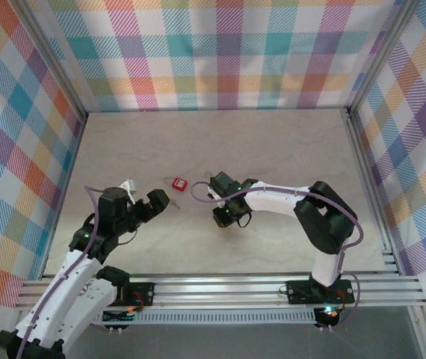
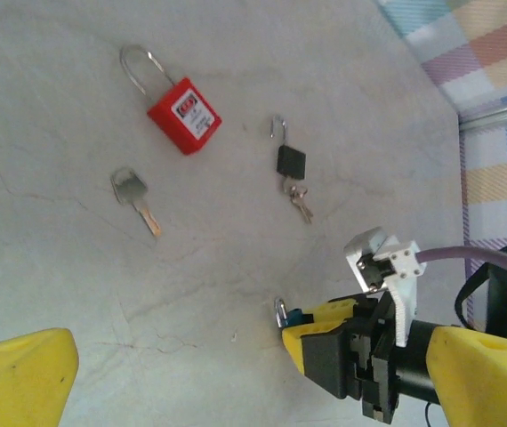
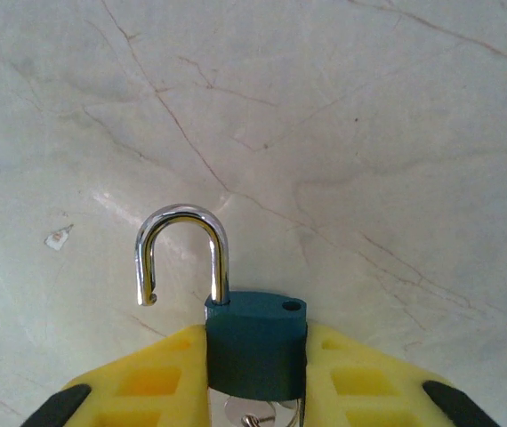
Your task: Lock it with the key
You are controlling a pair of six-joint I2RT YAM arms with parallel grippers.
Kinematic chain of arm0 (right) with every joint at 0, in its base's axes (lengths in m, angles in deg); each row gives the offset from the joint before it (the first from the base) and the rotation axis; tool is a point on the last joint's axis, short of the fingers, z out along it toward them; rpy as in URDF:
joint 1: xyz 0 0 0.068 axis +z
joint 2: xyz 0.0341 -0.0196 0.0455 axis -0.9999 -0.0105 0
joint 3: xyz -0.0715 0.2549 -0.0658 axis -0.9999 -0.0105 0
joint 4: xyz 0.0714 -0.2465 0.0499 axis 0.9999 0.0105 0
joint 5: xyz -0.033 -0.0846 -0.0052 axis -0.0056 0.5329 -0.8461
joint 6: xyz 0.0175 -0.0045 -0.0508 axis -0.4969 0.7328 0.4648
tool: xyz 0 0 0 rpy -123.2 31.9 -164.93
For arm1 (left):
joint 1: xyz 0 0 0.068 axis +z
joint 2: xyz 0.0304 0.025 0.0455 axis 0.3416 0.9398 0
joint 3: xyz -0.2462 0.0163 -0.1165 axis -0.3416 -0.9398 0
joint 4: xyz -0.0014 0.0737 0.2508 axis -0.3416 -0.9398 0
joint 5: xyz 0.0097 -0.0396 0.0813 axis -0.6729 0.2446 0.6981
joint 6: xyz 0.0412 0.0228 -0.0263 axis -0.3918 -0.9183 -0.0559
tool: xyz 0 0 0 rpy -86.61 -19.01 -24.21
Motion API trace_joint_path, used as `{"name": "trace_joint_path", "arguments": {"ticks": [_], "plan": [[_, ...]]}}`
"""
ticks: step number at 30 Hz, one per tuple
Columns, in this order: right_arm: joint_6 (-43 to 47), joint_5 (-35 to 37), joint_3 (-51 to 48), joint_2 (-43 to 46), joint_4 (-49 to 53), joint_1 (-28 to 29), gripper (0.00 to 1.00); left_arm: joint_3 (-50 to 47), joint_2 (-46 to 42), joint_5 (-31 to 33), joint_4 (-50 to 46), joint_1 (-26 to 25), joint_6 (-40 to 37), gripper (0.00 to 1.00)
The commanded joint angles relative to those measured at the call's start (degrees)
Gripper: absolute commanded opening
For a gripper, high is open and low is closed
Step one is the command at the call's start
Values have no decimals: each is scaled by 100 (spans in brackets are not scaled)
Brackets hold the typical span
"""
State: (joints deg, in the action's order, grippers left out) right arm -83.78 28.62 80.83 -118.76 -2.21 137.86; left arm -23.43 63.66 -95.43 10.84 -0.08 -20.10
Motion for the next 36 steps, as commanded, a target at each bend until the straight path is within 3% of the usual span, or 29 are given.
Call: {"name": "trace_joint_path", "arguments": {"ticks": [1,12,23,36], "plan": [[-98,-205,-93,229,-46,-47,24,-131,139,8,676,-281,359,100],[-144,-416,-206,315,-187,-117,24,-476,1348,525,1951,-1351,740,100],[-171,-575,-314,404,-319,-162,24,-542,2745,490,3306,-1823,1174,92],[-173,-645,-341,414,-355,-180,24,-533,3934,319,4342,-2063,1486,74]]}}
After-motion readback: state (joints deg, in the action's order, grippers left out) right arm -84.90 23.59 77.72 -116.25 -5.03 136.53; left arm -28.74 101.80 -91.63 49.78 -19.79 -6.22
